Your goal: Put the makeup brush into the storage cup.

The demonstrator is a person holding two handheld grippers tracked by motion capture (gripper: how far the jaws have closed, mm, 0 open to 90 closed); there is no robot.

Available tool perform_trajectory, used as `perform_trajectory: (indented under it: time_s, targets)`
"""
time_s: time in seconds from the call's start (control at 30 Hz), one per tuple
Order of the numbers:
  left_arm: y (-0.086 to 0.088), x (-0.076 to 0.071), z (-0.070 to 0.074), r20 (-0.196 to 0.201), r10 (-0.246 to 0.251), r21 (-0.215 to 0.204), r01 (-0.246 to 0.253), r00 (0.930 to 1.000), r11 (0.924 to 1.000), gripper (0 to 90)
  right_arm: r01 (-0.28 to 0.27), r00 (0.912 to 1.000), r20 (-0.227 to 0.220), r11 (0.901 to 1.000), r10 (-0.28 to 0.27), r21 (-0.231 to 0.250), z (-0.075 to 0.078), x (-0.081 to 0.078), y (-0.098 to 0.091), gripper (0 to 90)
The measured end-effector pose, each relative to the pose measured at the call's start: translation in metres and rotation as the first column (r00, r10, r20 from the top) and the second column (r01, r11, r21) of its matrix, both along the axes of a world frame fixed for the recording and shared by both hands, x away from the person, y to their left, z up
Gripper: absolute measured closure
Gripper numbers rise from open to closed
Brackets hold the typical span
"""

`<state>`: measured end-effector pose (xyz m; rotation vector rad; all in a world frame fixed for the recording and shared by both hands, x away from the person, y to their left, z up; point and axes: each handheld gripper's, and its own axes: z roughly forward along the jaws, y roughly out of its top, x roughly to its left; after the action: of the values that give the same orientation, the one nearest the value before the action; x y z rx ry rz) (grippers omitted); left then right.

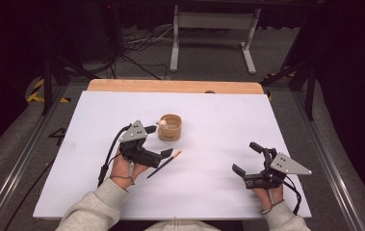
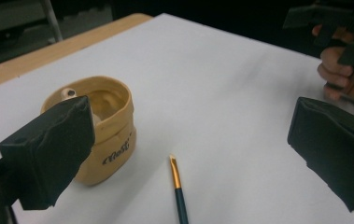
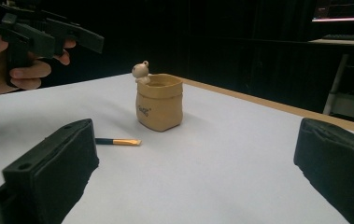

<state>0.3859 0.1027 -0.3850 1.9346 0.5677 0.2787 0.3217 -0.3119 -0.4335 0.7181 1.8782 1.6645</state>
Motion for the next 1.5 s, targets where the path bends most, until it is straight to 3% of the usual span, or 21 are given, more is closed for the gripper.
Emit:
perform_trajectory:
  time_s: [0.1, 0.3, 0.5, 0.77, 1.03, 1.17, 1.43, 1.5]
  targets:
    - [-0.005, 0.003, 0.003, -0.020, -0.008, 0.067, 0.009, 0.9998, 0.9977, 1.6, 0.000, 1.0000, 0.004, 1.0000, 0.000, -0.002, 0.000, 0.000, 0.000, 0.0]
    - [-0.012, 0.008, 0.008, -0.075, -0.021, 0.151, 0.033, 0.9970, 0.9880, 1.7, 0.003, 1.0000, -0.008, 1.0000, -0.003, 0.000, 0.000, 0.001, 0.000, 0.0]
    - [-0.021, 0.014, 0.010, -0.135, -0.050, 0.206, 0.077, 0.9896, 0.9756, 3.4, 0.003, 0.9999, -0.012, 1.0000, -0.003, -0.007, -0.001, 0.002, 0.001, 0.1]
    - [-0.033, 0.021, 0.010, -0.184, -0.058, 0.297, 0.111, 0.9813, 0.9484, 3.1, 0.001, 0.9999, -0.015, 1.0000, -0.002, -0.007, -0.001, 0.003, 0.001, 0.1]
    - [-0.044, 0.026, 0.009, -0.250, -0.056, 0.409, 0.158, 0.9666, 0.8987, 2.7, -0.001, 0.9998, -0.017, 1.0000, 0.001, -0.007, -0.001, 0.003, 0.001, 0.1]
    - [-0.049, 0.028, 0.008, -0.266, -0.042, 0.451, 0.163, 0.9632, 0.8775, 2.9, 0.000, 0.9998, -0.020, 1.0000, 0.000, -0.007, -0.001, 0.003, 0.001, 0.1]
    - [-0.059, 0.030, 0.006, -0.293, -0.021, 0.536, 0.182, 0.9558, 0.8242, 3.6, 0.001, 0.9997, -0.023, 1.0000, -0.001, -0.007, -0.001, 0.003, 0.001, 0.1]
    - [-0.060, 0.030, 0.004, -0.305, -0.017, 0.548, 0.190, 0.9524, 0.8149, 3.8, 0.002, 0.9998, -0.022, 1.0000, -0.002, -0.005, -0.001, 0.004, 0.001, 0.1]
